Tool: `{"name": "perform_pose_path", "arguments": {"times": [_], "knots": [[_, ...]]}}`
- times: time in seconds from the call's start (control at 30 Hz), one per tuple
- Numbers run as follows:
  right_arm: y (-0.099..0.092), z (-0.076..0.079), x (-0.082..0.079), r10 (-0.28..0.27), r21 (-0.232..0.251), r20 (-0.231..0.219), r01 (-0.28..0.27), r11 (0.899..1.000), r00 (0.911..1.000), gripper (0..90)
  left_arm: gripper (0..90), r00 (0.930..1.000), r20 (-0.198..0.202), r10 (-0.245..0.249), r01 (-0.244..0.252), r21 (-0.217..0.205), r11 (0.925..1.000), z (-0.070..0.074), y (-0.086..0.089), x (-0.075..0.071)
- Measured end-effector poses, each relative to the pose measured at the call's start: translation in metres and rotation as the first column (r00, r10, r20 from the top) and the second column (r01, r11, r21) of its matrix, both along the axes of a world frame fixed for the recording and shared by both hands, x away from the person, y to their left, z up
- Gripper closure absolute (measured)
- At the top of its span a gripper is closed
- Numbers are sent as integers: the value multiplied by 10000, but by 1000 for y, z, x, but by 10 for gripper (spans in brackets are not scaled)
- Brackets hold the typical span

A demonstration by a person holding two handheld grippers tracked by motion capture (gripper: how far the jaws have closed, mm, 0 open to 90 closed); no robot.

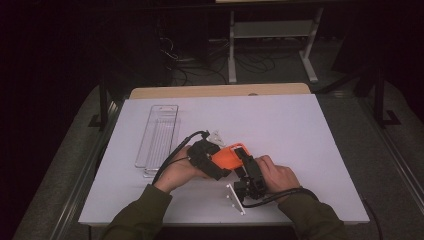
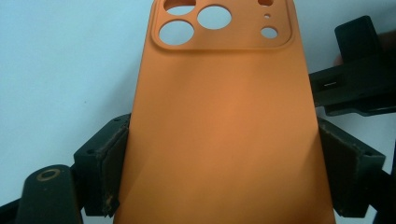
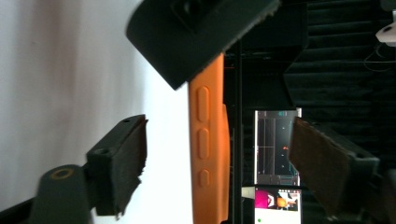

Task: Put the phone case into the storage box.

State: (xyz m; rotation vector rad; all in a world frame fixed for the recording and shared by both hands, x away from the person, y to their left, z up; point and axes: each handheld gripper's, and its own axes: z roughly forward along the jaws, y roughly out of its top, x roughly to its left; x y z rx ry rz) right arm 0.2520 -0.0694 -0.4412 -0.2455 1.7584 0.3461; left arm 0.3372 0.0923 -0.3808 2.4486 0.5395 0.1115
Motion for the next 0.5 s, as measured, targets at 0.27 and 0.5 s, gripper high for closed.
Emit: {"name": "perform_pose_path", "arguments": {"times": [0.27,0.5], "knots": [[3,-2,-3,14,-163,47,-13,9999,10000,324,157,10000,-29,-59,59,80,10000,0,0,0],[5,0,-6,165,-515,71,-161,9985,9998,437,156,10000,-51,-82,82,75,9999,0,-1,0]]}}
